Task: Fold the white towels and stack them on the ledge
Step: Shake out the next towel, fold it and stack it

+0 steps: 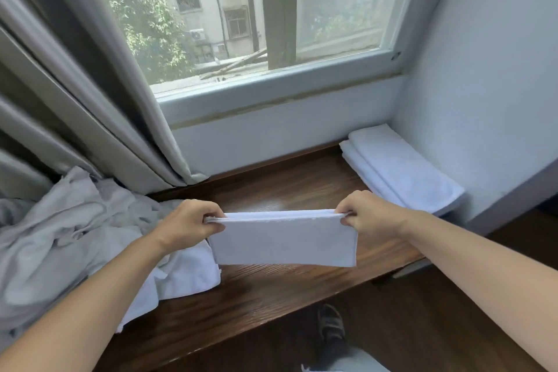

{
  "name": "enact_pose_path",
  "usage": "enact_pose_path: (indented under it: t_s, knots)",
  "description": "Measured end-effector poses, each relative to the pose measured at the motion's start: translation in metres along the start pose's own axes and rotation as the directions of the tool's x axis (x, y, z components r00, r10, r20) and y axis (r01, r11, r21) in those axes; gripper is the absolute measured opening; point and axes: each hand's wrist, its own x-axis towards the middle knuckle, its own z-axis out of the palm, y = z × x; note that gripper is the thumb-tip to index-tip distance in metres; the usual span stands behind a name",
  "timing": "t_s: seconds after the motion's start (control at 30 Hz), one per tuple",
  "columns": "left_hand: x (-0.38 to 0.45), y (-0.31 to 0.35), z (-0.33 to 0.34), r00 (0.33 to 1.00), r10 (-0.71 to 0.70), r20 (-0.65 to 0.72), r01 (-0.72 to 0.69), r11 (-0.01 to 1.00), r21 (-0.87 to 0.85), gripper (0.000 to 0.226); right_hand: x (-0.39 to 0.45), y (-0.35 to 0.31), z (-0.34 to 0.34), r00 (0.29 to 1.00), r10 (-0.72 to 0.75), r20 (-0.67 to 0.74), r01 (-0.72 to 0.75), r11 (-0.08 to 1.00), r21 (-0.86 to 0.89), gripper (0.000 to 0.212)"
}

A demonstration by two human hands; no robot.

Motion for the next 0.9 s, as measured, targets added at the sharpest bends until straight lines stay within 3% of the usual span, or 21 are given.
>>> enact_pose_path:
  t_s: [0.2, 0.33, 0.47, 0.57, 0.63, 0.7, 0.8, 0.9]
  knots:
    - [0.050, 0.041, -0.009, 0.998, 0.066, -0.003, -0.066, 0.998, 0.013, 0.026, -0.014, 0.021, -0.032, 0.984, 0.100, -0.149, -0.101, 0.995, 0.001, 0.016]
    - [0.097, 0.074, -0.019, 0.993, 0.114, -0.001, -0.114, 0.993, 0.031, 0.031, -0.028, 0.039, -0.064, 0.960, 0.163, -0.228, -0.161, 0.987, 0.031, 0.041]
    - [0.146, 0.109, -0.020, 0.988, 0.152, 0.019, -0.152, 0.988, 0.018, 0.024, -0.037, 0.071, -0.086, 0.930, 0.249, -0.272, -0.254, 0.967, 0.016, 0.012]
    - [0.180, 0.137, -0.017, 0.989, 0.148, 0.022, -0.148, 0.989, -0.021, 0.018, -0.045, 0.093, -0.103, 0.903, 0.300, -0.306, -0.299, 0.953, 0.053, 0.011]
    - [0.204, 0.154, -0.016, 0.989, 0.145, 0.012, -0.142, 0.984, -0.106, 0.018, -0.053, 0.106, -0.113, 0.883, 0.333, -0.332, -0.317, 0.943, 0.101, 0.012]
    - [0.227, 0.170, -0.015, 0.989, 0.148, 0.008, -0.139, 0.945, -0.297, 0.018, -0.064, 0.118, -0.123, 0.858, 0.365, -0.360, -0.329, 0.931, 0.161, 0.011]
    - [0.256, 0.198, -0.012, 0.989, 0.145, -0.041, -0.141, 0.790, -0.597, 0.021, -0.086, 0.130, -0.135, 0.816, 0.400, -0.418, -0.274, 0.904, 0.330, 0.017]
    - [0.286, 0.220, -0.006, 0.992, 0.122, -0.045, -0.122, 0.764, -0.634, 0.029, -0.099, 0.142, -0.139, 0.767, 0.462, -0.446, -0.193, 0.829, 0.525, 0.029]
